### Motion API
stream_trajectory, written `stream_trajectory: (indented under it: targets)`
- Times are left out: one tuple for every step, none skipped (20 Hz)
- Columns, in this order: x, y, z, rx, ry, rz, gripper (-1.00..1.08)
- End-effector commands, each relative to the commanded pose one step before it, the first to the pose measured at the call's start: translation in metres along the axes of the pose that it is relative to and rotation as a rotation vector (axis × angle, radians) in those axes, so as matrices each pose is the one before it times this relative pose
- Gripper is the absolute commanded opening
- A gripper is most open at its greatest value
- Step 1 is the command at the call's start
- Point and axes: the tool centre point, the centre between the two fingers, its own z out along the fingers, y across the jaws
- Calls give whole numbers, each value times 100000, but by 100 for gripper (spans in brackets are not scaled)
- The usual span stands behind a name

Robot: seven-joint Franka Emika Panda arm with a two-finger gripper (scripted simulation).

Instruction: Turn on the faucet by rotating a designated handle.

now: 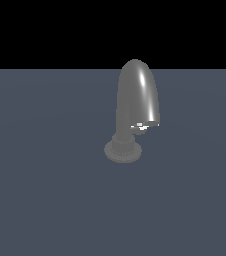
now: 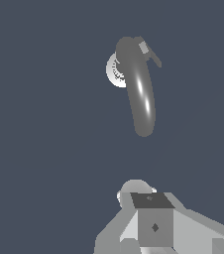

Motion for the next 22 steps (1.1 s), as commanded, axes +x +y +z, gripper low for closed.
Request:
stream_trajectory:
  targets:
    - [1239,-199,27,1319,-4115,3476,-100]
    - [496,-82,2,540,-1653,1394,-100]
    - [498,-83,2,542,-1661,1401,-100]
    - [501,-82,2,545,-1672,1410,-100]
    - [503,-83,1,548,-1680,1416,-100]
    - [505,-83,1,550,-1687,1422,-100]
    - [508,-83,1,553,-1697,1430,-100]
    - [510,-83,0,556,-1706,1437,-100]
    - [512,-83,0,559,-1713,1443,-100]
    - [514,-84,0,562,-1721,1449,-100]
    - [517,-84,0,565,-1730,1456,-100]
    - [519,-84,-1,567,-1738,1462,-100]
    - [522,-84,-1,570,-1746,1469,-100]
    - [524,-84,-1,573,-1754,1474,-100]
    - [526,-84,-1,576,-1763,1481,-100]
    - [528,-84,-2,579,-1770,1486,-100]
    - [530,-84,-2,582,-1778,1492,-100]
    - [532,-85,-2,585,-1786,1497,-100]
    - [535,-85,-3,588,-1795,1504,-100]
    - [537,-85,-3,591,-1803,1510,-100]
    - [539,-85,-3,595,-1812,1515,-100]
    - [542,-85,-3,598,-1821,1523,-100]
